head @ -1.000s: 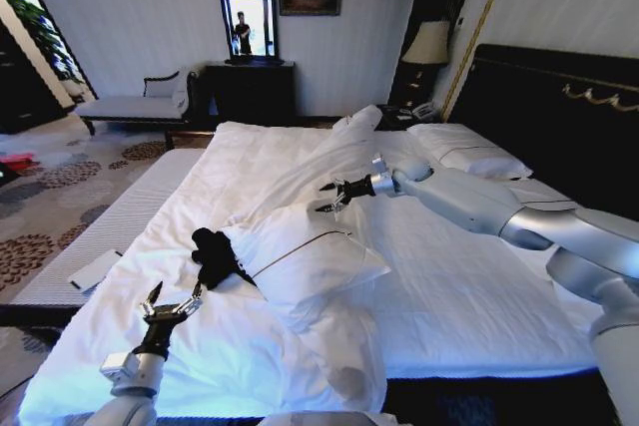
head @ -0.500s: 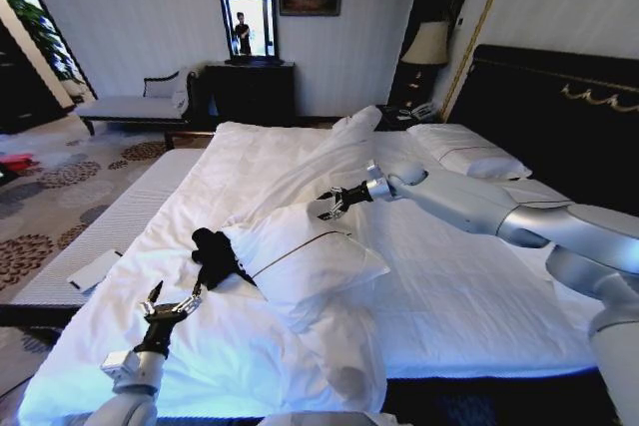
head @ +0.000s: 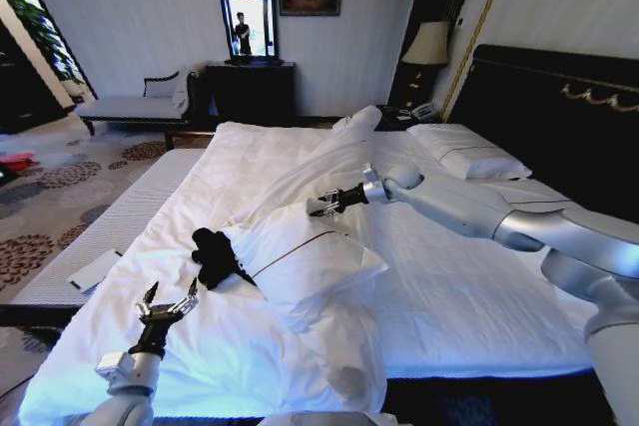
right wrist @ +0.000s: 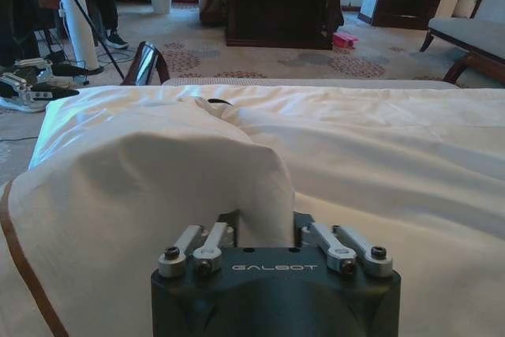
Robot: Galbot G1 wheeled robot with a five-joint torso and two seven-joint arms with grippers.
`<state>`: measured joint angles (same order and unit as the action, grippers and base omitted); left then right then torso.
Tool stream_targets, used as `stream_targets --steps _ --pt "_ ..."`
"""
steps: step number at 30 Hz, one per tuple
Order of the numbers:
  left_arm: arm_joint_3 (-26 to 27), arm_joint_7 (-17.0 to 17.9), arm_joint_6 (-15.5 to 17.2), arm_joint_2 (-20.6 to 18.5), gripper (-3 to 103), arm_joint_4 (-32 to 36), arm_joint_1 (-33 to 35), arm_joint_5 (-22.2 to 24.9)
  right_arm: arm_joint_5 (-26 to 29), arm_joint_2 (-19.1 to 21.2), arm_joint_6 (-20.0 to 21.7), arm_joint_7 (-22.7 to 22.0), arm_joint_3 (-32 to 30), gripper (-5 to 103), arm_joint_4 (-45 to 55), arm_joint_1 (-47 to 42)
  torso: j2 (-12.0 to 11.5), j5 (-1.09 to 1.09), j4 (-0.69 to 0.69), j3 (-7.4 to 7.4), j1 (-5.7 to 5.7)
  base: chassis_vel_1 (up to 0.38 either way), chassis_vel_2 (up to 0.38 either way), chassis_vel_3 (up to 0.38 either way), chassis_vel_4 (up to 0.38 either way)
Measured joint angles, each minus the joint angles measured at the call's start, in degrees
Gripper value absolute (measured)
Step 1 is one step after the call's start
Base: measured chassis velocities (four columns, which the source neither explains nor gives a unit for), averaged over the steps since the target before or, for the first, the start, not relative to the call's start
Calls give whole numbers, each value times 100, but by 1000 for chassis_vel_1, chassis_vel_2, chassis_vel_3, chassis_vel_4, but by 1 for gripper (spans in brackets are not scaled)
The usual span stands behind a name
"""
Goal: Fold the clothes on the bed.
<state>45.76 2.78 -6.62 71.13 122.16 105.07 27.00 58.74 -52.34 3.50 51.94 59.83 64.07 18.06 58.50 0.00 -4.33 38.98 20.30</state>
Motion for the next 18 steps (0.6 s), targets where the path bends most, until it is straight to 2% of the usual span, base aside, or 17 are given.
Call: stream_targets --steps 3,6,7,8,18 --pt "8 1 0 -3 100 -4 -3 9 9 35 1 -66 -5 28 86 -4 0 0 0 0 0 0 0 0 0" --pt "22 2 -3 -7 100 -14 10 16 32 76 2 -166 -34 12 197 -29 0 0 0 0 0 0 0 0 0" --pt "28 2 -5 -7 100 -14 16 19 36 91 2 -190 -44 12 240 -37 0 0 0 0 -1 0 0 0 0" --pt "38 3 -7 -7 100 -10 26 22 39 108 3 -214 -59 2 285 -44 0 0 1 0 0 0 0 0 0" --pt "92 10 -17 -6 100 13 34 57 46 358 24 -463 -286 0 571 -139 0 0 1 0 0 0 0 0 0"
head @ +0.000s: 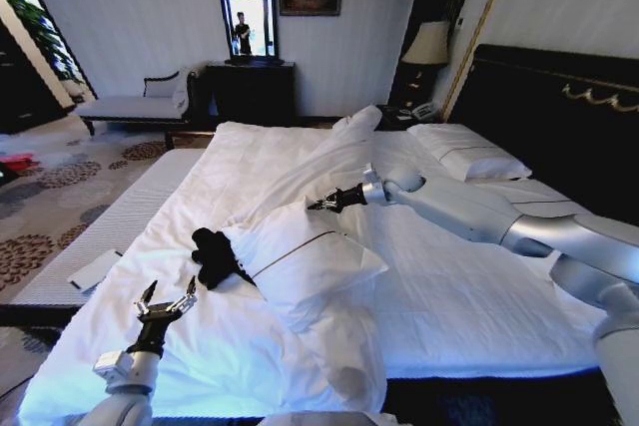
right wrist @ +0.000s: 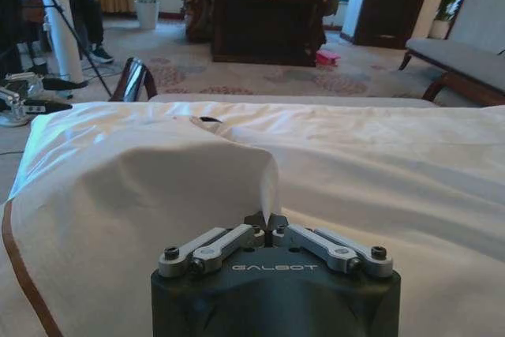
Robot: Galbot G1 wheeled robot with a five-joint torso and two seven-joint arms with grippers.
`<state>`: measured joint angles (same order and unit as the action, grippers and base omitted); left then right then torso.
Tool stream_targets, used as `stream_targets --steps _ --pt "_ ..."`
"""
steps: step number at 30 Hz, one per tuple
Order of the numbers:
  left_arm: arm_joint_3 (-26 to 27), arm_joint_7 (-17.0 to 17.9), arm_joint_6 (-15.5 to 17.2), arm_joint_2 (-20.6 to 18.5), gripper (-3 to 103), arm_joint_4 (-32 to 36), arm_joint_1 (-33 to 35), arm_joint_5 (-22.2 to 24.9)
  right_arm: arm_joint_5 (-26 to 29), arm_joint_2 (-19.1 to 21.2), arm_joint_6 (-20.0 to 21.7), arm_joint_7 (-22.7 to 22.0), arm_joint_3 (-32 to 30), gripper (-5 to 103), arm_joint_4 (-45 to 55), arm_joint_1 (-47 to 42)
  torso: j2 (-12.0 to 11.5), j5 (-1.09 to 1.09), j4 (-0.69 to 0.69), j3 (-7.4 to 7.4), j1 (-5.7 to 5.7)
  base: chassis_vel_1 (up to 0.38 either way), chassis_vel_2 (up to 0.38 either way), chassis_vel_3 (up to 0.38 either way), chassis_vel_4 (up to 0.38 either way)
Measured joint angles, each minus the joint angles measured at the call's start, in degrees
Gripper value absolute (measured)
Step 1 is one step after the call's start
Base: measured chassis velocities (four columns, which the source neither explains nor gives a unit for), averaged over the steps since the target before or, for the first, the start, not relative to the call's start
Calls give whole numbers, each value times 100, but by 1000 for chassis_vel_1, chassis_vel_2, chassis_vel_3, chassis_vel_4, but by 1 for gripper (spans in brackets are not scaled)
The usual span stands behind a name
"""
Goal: Fold the clothes on the bed.
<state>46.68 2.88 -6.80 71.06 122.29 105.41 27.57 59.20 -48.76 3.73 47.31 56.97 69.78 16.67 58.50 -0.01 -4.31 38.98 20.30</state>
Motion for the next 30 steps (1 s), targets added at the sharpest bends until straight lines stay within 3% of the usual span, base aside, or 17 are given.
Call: stream_targets --steps 7,11,13,16,17,19,21,24,26,30 --pt "-22 8 -1 -1 100 17 -58 13 -6 643 144 -261 -449 0 540 -148 0 0 2 0 0 0 0 0 0" --pt "-108 32 34 -46 100 50 -181 -1 -29 1685 195 -545 -1288 0 1153 -750 0 0 -2 -1 0 0 0 0 0" --pt "-121 34 42 -52 100 53 -195 -5 -37 1833 199 -569 -1471 0 1250 -911 0 0 -2 0 0 0 0 0 0" --pt "-222 67 96 -116 100 64 -302 -23 -113 2637 221 -715 -2621 0 1779 -1982 0 -6 -5 0 0 0 0 0 0" --pt "-222 67 96 -116 100 64 -302 -23 -113 2637 221 -715 -2621 0 1779 -1982 0 -6 -5 0 0 0 0 0 0" --pt "-308 100 153 -152 100 71 -435 -36 -143 3272 158 -870 -3436 0 2159 -2674 0 -1 -2 -1 -1 0 0 0 0" --pt "-320 108 166 -157 100 74 -459 -39 -146 3348 147 -888 -3593 0 2197 -2795 0 -1 -1 -1 -1 0 0 0 0" --pt "-388 152 239 -188 100 121 -603 -44 -219 3958 41 -963 -5430 0 2418 -4487 0 -4 -2 -1 0 0 0 0 0" --pt "-355 151 237 -161 100 164 -556 -54 -223 4190 -132 -990 -5984 0 2391 -5210 2 7 -8 -2 -1 0 0 0 0" --pt "-162 142 154 14 100 252 -271 -94 -200 4241 -317 -989 -6097 0 2154 -5625 0 -10 0 0 -1 0 0 0 0"
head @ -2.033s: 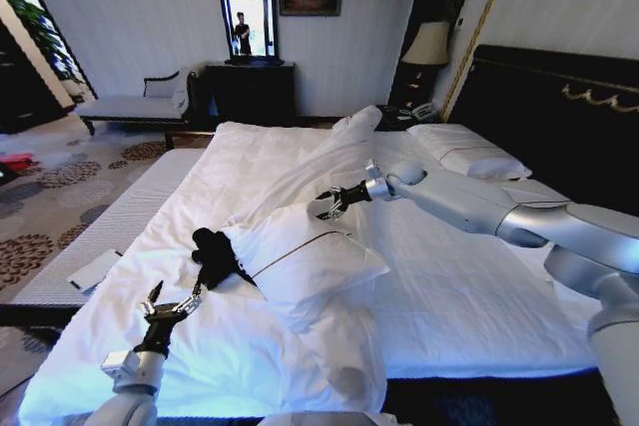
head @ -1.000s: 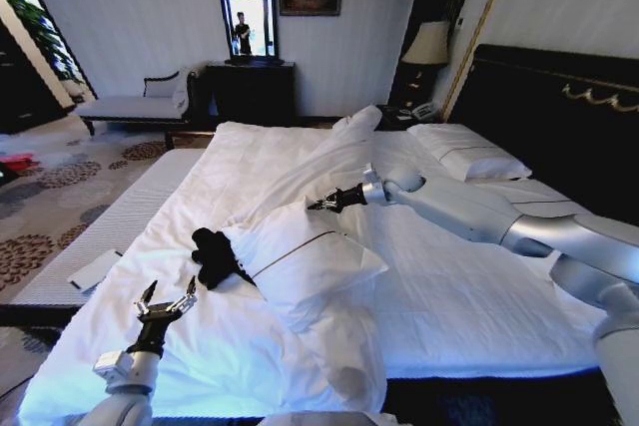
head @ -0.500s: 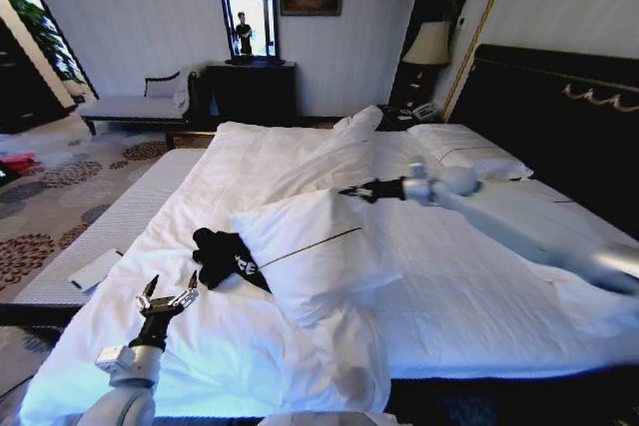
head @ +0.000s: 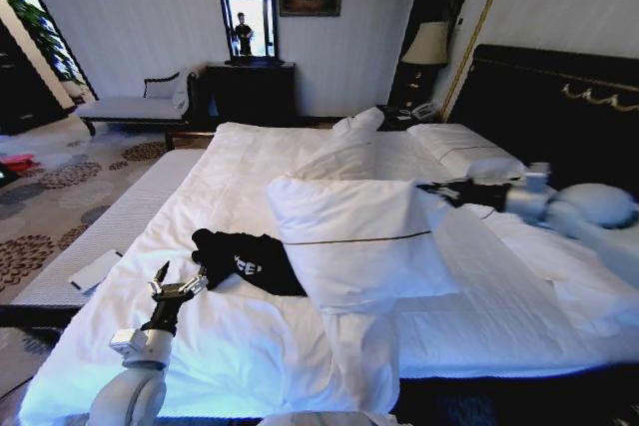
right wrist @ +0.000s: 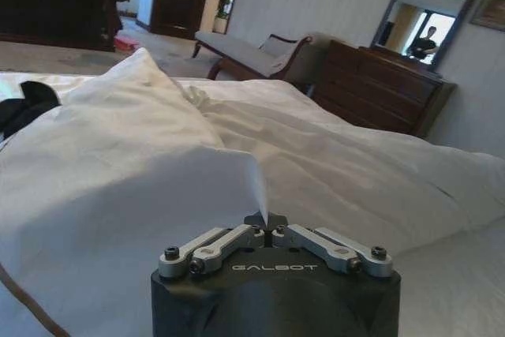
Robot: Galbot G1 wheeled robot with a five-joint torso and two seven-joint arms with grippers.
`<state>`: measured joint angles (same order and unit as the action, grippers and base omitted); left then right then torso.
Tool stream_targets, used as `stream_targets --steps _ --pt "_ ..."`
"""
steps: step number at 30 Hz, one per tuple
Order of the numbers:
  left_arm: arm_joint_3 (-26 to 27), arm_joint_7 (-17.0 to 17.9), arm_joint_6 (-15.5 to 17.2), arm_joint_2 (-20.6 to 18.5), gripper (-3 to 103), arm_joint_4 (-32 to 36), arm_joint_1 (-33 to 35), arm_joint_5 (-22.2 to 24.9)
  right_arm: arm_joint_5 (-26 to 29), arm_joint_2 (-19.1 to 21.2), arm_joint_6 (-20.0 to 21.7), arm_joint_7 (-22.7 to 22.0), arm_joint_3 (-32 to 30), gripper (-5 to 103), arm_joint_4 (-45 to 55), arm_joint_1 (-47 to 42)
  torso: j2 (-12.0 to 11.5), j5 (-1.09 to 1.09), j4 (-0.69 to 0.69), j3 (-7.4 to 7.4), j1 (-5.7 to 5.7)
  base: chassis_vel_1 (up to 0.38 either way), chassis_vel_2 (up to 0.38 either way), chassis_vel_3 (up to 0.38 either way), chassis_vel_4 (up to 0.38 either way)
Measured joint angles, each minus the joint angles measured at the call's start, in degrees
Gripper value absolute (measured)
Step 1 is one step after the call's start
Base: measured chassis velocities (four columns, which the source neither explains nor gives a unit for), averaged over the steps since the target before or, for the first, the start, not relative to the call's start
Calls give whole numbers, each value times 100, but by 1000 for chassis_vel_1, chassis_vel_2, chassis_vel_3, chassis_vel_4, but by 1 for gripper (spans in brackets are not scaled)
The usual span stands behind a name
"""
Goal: Fold the clothes on the bed.
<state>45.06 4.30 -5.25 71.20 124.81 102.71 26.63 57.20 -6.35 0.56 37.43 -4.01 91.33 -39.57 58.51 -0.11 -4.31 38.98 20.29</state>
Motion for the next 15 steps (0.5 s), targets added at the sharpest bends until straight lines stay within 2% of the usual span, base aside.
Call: stream_targets --steps 3,9,15 --pt "101 -17 -54 142 100 71 164 -42 23 12 -132 5 -41 0 -211 43 0 12 4 0 0 0 0 0 0" --pt "100 -16 -64 196 100 140 137 -89 41 54 -403 -39 -259 0 -609 -89 0 12 -5 0 0 0 0 0 0" --pt "92 -4 -60 171 100 204 130 -98 102 31 -415 -73 -167 0 -814 108 0 11 0 0 0 0 0 0 0"
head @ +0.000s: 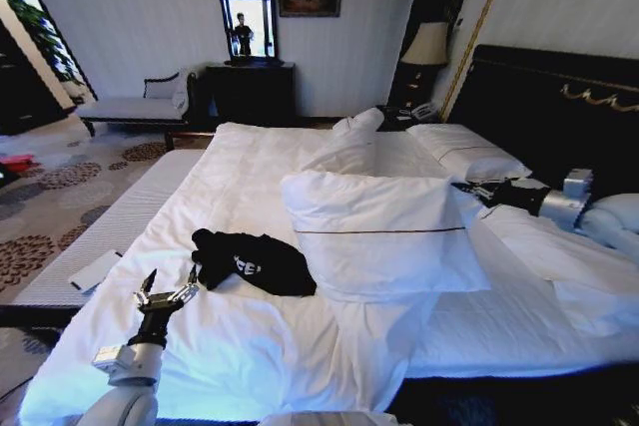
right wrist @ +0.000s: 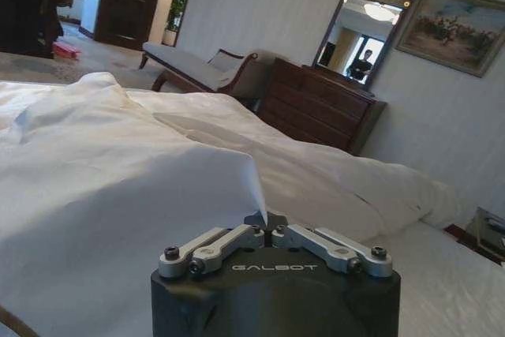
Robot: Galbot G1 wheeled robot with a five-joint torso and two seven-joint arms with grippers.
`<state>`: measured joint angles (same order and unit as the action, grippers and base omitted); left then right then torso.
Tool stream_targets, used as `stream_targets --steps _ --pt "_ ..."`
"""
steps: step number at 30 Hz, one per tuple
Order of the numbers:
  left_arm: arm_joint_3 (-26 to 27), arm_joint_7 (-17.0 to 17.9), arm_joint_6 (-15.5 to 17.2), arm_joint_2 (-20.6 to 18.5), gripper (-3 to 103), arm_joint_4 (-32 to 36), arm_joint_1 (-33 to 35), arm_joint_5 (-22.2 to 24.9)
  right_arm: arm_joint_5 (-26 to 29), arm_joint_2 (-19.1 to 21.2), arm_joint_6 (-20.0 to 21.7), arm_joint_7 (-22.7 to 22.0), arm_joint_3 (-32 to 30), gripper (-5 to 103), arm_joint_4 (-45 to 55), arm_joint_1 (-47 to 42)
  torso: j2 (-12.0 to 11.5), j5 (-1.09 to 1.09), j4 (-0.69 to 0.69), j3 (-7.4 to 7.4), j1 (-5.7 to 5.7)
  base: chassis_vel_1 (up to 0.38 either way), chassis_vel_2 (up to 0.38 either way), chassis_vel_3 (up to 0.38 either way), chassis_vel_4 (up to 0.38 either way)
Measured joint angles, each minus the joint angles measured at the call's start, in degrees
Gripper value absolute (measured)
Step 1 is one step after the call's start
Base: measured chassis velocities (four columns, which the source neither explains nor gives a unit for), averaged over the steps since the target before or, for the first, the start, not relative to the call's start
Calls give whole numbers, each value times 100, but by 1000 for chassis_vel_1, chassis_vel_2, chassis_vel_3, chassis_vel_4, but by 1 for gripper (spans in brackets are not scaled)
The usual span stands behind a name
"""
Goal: Fold the clothes on the bed.
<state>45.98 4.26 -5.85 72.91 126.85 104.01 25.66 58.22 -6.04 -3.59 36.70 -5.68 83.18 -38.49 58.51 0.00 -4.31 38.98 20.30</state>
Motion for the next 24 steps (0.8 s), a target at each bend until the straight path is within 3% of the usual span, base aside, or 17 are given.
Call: stream_targets --steps 10,17,24 --pt "14 25 1 -23 100 -6 34 -4 -108 -52 -80 -226 71 0 -698 50 0 -1 -2 0 1 0 0 0 0" --pt "-123 117 132 -89 100 -40 -179 -71 -248 -35 -450 -635 -98 0 -1307 -214 0 -1 0 0 1 0 0 0 0" --pt "-203 164 212 -180 100 -85 -297 -94 -192 -30 -658 -511 -119 0 -2194 -215 0 -1 -4 0 1 0 0 0 0"
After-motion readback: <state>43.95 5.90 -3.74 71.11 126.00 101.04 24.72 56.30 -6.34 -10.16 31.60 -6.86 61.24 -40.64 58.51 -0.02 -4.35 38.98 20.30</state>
